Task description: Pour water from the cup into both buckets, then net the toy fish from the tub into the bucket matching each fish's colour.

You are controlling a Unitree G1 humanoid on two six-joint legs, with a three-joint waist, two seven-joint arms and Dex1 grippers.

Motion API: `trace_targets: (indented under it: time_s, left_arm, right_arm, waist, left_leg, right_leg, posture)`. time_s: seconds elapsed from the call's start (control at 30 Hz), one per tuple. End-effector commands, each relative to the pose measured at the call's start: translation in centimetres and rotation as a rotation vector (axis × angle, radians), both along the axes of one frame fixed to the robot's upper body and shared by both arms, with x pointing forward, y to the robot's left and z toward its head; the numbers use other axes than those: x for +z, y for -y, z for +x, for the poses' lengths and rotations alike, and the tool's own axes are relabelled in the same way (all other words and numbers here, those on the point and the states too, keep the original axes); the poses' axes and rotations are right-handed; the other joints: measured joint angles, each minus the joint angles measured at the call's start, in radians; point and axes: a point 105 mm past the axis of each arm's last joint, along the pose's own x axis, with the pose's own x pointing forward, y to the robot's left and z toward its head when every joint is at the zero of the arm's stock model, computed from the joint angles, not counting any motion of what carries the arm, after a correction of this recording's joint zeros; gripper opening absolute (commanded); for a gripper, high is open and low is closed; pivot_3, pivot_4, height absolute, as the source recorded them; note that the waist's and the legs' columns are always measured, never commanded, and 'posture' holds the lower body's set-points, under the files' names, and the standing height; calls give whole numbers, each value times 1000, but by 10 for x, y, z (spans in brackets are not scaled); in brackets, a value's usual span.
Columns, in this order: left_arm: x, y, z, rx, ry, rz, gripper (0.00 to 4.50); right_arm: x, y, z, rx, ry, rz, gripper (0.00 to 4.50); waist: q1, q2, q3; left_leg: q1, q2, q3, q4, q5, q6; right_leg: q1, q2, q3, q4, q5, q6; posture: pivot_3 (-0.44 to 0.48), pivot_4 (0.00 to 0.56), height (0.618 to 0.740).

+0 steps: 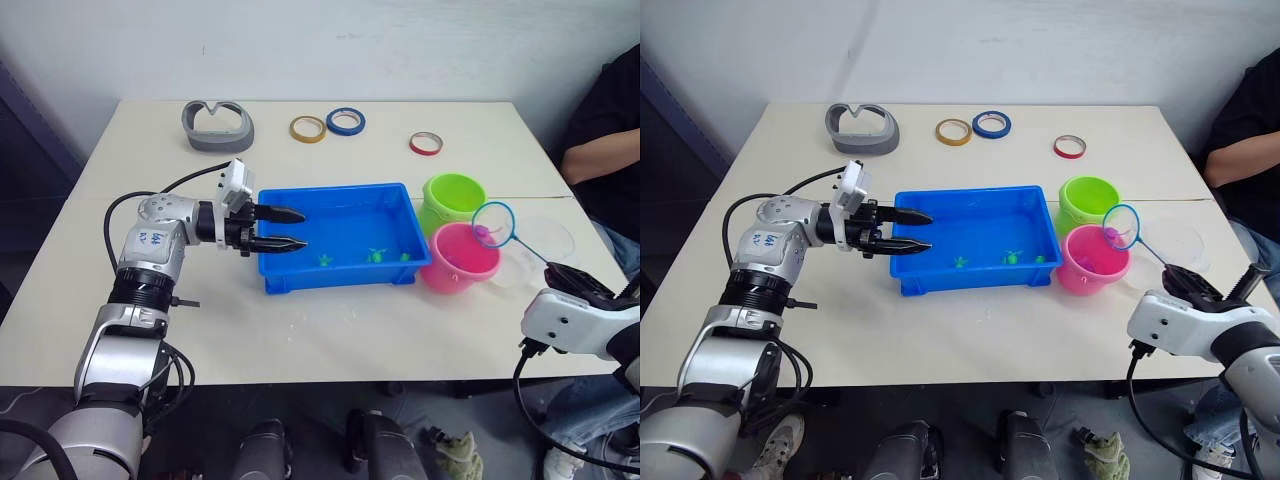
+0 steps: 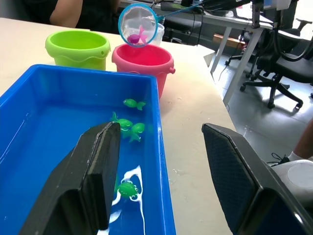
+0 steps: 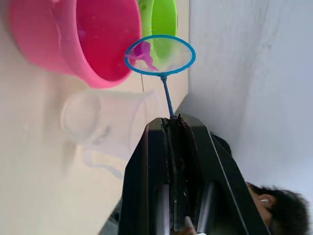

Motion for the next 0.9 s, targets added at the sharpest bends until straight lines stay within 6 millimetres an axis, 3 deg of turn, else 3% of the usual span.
trace_targets:
  time_s: [0.03,0.9]
  left_arm:
    - [10,-2,-1,4,49,-15,2970]
    - [11,-1,0,9,58,-23,2970]
  right_arm:
    - [6,0,2,26,52,-154,0]
    - [-14,-2,-12,156,126,-580,0]
  waist:
    - [0,0,0]
    - [-2,0,0]
  left_leg:
    - [0,0,0,0,0,0]
    - [1,1,1,0,1,-2]
  right_leg:
    - [0,0,0,0,0,0]
    - [0,1,1,1,0,0]
  posture:
    - [0,150,713]
    - [0,150,713]
